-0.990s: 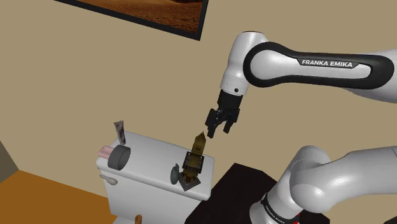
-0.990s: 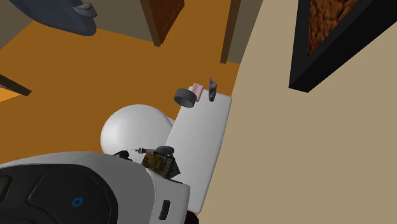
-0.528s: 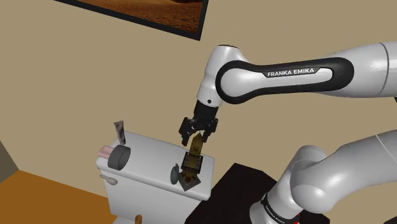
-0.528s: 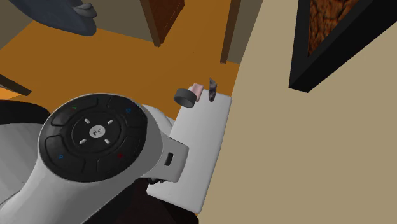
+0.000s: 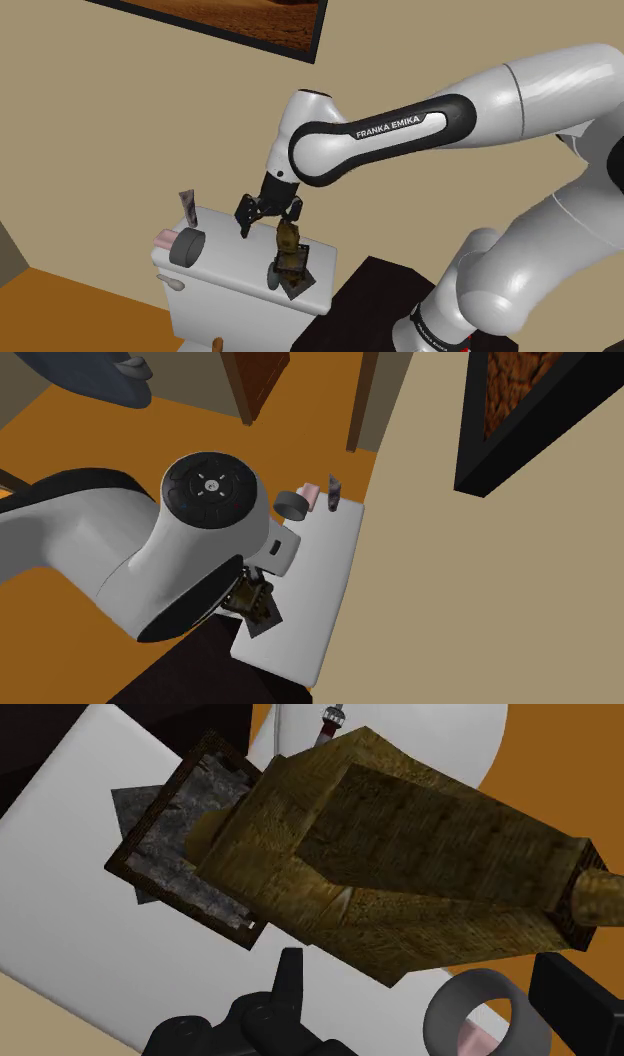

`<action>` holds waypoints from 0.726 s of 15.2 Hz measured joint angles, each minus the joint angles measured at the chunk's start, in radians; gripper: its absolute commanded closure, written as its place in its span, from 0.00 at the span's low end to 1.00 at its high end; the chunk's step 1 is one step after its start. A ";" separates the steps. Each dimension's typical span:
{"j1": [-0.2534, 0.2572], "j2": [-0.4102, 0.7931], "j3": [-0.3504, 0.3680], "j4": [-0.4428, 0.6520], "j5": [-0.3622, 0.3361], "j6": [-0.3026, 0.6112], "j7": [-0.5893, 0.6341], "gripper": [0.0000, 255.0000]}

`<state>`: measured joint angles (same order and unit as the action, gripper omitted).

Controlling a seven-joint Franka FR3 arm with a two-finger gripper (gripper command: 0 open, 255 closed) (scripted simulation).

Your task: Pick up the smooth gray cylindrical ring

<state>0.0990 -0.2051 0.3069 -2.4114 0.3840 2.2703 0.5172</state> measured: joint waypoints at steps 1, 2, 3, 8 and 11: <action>0.000 0.042 0.010 0.023 -0.006 0.031 0.020 0.00; 0.002 0.078 0.020 0.039 -0.010 0.062 0.042 0.00; 0.003 0.113 0.027 0.060 -0.017 0.087 0.063 0.00; 0.021 0.306 0.048 0.190 -0.086 0.202 0.186 0.00; 0.046 0.421 0.040 0.292 -0.143 0.245 0.268 0.00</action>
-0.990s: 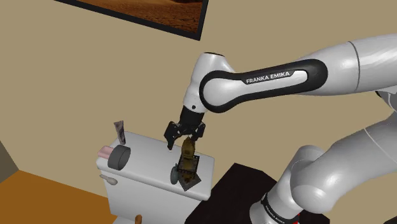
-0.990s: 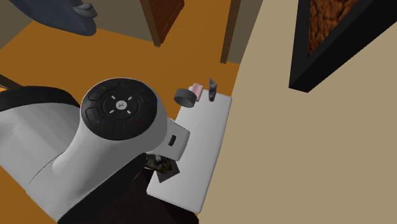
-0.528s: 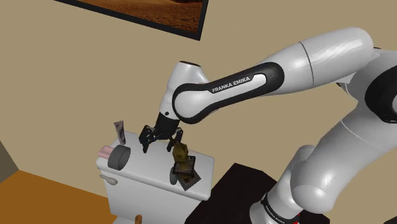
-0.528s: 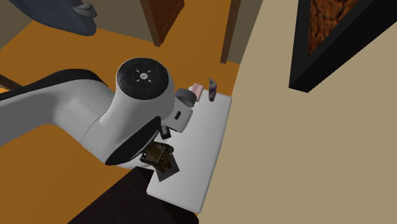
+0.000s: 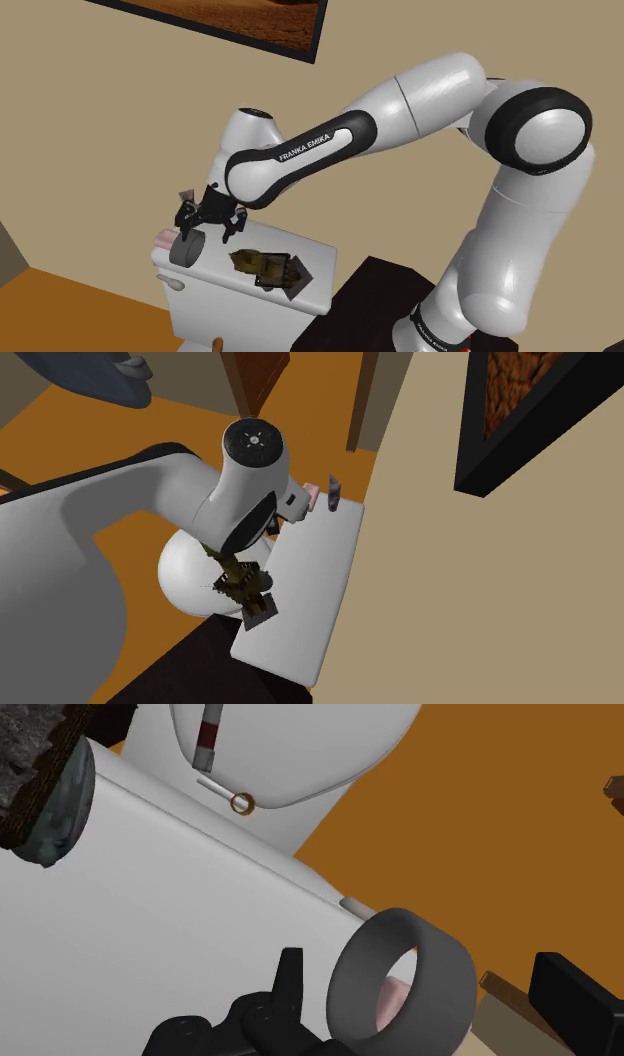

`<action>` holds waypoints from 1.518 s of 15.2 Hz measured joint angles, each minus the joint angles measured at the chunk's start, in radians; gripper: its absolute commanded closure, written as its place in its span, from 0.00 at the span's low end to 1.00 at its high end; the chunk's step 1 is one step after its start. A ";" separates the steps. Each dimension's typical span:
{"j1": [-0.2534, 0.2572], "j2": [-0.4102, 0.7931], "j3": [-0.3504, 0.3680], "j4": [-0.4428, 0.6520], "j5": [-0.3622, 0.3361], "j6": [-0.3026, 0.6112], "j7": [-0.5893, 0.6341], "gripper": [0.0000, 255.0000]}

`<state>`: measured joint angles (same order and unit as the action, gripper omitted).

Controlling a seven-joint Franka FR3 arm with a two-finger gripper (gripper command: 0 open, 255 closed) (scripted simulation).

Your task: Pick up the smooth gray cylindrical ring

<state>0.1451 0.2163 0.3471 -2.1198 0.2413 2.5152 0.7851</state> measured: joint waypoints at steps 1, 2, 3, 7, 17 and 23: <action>0.007 0.035 -0.007 0.034 -0.016 0.010 0.021 0.00; 0.021 0.073 -0.013 0.068 -0.035 0.023 0.049 0.00; 0.035 0.110 -0.020 0.098 -0.050 0.041 0.074 0.00; 0.064 0.192 -0.039 0.171 -0.082 0.067 0.120 0.00; 0.073 0.255 -0.046 0.170 -0.090 0.133 0.115 1.00; 0.072 0.254 -0.046 0.169 -0.090 0.133 0.114 1.00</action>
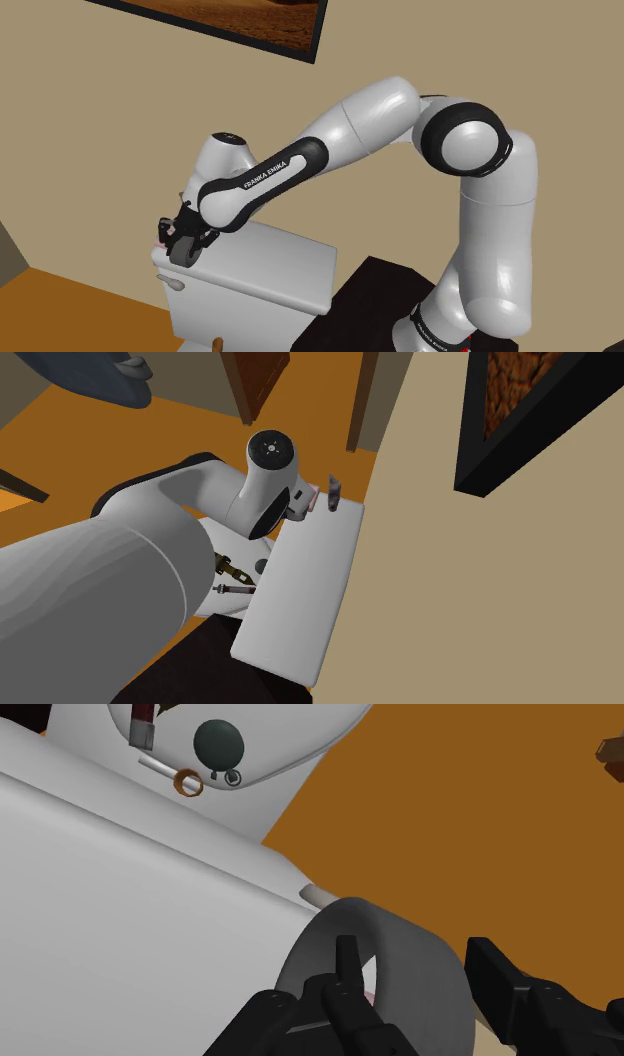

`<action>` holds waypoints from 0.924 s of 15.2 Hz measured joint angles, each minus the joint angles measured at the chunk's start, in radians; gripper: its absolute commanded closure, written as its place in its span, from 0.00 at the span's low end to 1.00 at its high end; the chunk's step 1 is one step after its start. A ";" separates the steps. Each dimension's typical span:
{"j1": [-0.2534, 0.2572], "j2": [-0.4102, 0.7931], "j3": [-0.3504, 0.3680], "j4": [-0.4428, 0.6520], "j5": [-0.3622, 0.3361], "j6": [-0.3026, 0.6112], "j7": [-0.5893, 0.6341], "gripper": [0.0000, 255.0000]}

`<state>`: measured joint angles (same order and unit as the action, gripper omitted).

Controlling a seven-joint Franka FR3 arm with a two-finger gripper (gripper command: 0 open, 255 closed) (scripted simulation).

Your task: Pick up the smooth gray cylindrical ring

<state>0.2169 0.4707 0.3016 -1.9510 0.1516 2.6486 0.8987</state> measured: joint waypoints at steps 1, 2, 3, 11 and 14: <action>0.001 0.000 0.000 0.001 0.000 0.000 0.001 1.00; 0.001 -0.003 0.000 0.003 -0.001 -0.007 0.003 1.00; 0.001 -0.010 0.000 0.003 0.000 -0.014 0.005 1.00; -0.008 -0.074 0.005 0.024 0.006 -0.097 0.014 1.00; -0.010 -0.101 0.008 0.030 0.009 -0.129 0.019 1.00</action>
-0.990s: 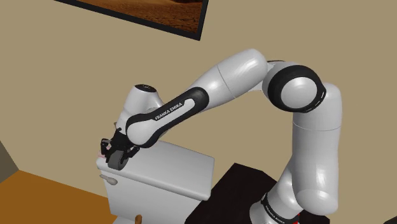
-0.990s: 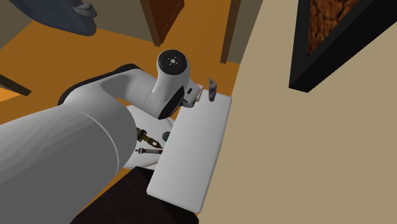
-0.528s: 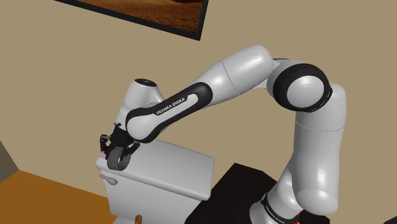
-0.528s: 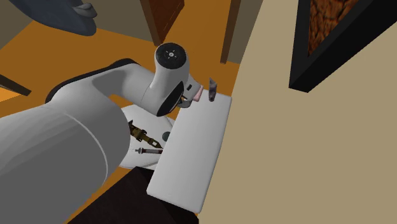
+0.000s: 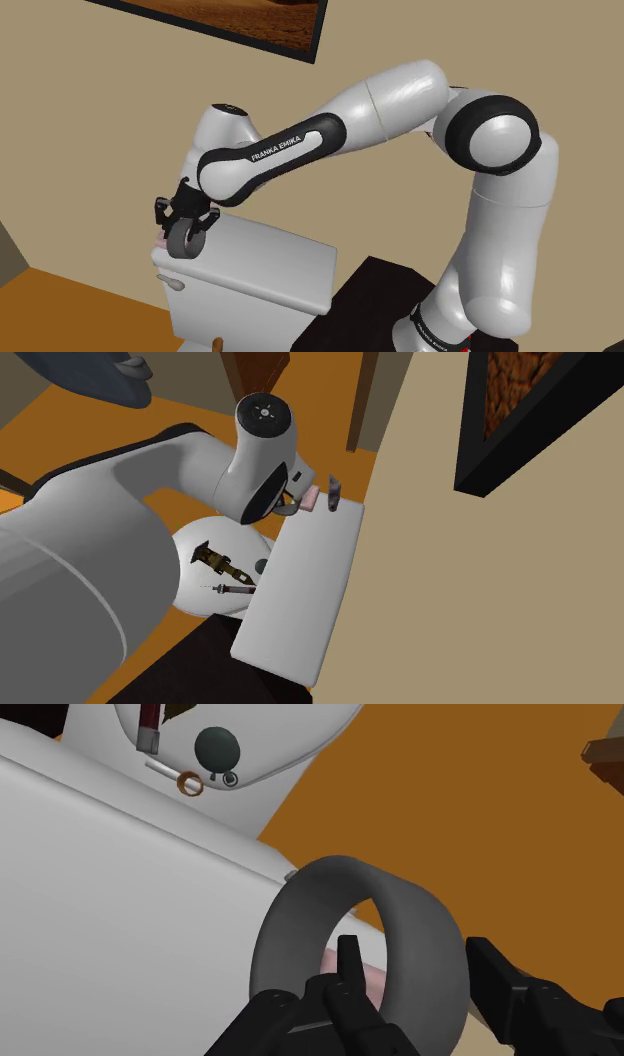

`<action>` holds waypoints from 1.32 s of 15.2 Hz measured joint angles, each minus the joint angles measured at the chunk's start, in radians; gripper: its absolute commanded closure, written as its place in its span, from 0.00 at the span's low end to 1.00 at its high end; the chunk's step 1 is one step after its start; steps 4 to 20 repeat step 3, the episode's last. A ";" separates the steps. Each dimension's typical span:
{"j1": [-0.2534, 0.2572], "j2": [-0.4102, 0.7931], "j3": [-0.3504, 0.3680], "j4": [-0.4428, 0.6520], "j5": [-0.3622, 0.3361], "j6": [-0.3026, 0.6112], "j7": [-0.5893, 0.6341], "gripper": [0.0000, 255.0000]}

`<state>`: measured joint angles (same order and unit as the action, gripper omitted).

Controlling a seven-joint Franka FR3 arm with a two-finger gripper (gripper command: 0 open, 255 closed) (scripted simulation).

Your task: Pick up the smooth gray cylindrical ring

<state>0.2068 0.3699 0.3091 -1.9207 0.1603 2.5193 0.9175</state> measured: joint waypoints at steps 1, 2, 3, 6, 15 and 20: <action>0.000 -0.007 0.000 0.003 0.000 -0.010 0.002 1.00; -0.002 -0.017 0.001 0.004 0.002 -0.020 0.003 1.00; -0.003 -0.024 0.002 0.004 0.003 -0.027 0.003 1.00; -0.003 -0.024 0.002 0.004 0.003 -0.027 0.003 1.00; -0.003 -0.024 0.002 0.004 0.003 -0.027 0.003 1.00; -0.003 -0.024 0.002 0.004 0.003 -0.027 0.003 1.00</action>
